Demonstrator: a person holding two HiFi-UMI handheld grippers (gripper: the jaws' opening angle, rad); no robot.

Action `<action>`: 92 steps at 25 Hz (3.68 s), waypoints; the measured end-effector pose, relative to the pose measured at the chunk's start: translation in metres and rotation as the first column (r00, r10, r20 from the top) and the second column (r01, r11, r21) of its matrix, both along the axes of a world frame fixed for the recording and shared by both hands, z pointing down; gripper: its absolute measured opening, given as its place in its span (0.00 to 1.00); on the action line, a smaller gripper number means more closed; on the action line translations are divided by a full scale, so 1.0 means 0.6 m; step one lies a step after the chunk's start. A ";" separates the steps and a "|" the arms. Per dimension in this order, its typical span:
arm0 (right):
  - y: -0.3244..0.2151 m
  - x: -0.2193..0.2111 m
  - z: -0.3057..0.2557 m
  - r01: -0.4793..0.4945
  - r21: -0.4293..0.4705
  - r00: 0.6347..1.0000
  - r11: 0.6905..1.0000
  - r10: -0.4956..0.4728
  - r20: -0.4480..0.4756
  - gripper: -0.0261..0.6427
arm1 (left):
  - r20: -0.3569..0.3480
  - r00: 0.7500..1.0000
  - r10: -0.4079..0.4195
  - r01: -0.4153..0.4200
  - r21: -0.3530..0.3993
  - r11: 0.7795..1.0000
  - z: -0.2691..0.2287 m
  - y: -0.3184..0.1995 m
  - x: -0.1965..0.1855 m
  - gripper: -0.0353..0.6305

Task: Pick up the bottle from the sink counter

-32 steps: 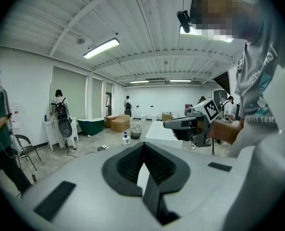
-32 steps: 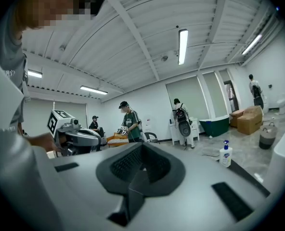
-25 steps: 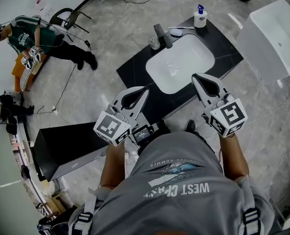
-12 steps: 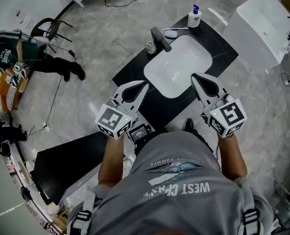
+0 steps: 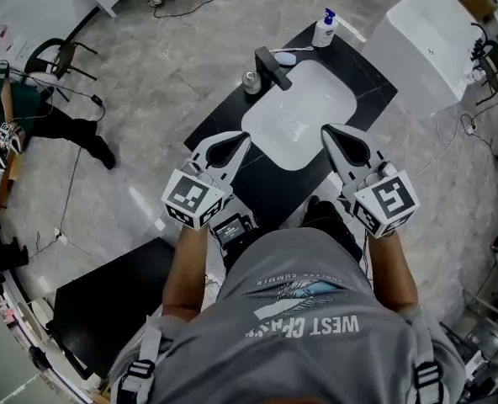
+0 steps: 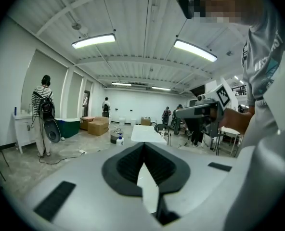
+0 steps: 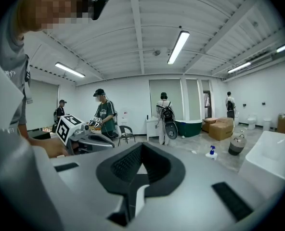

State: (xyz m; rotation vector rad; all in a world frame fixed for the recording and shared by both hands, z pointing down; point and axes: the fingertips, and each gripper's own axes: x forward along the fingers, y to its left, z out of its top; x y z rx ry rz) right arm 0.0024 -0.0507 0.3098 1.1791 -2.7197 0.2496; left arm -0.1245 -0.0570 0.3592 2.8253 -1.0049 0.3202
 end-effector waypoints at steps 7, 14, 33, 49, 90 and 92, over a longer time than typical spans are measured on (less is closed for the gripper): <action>-0.025 0.001 0.023 0.025 -0.044 1.000 0.999 -0.026 -0.004 0.04 | 0.008 0.999 -0.043 0.044 -0.016 0.999 0.019 -0.038 -0.009 0.06; -0.072 0.015 0.044 0.069 -0.086 0.998 0.994 -0.068 0.015 0.04 | 0.038 0.994 -0.100 0.101 -0.025 0.995 0.029 -0.079 0.000 0.06; -0.135 0.030 0.112 0.111 -0.179 0.993 0.978 -0.114 -0.007 0.04 | 0.075 0.985 -0.158 0.167 -0.122 0.978 0.162 -0.197 -0.006 0.06; -0.174 0.069 0.176 0.112 -0.265 0.992 0.958 -0.124 -0.029 0.04 | 0.147 0.968 -0.202 0.232 -0.227 0.946 0.318 -0.304 0.004 0.15; -0.191 0.077 0.263 0.102 -0.411 0.989 0.906 -0.136 -0.054 0.04 | 0.308 0.886 -0.345 0.397 -0.121 0.910 0.498 -0.458 -0.067 0.64; -0.192 0.078 0.264 0.100 -0.416 0.989 0.904 -0.135 -0.056 0.04 | 0.315 0.885 -0.343 0.395 -0.118 0.911 0.502 -0.465 -0.071 0.64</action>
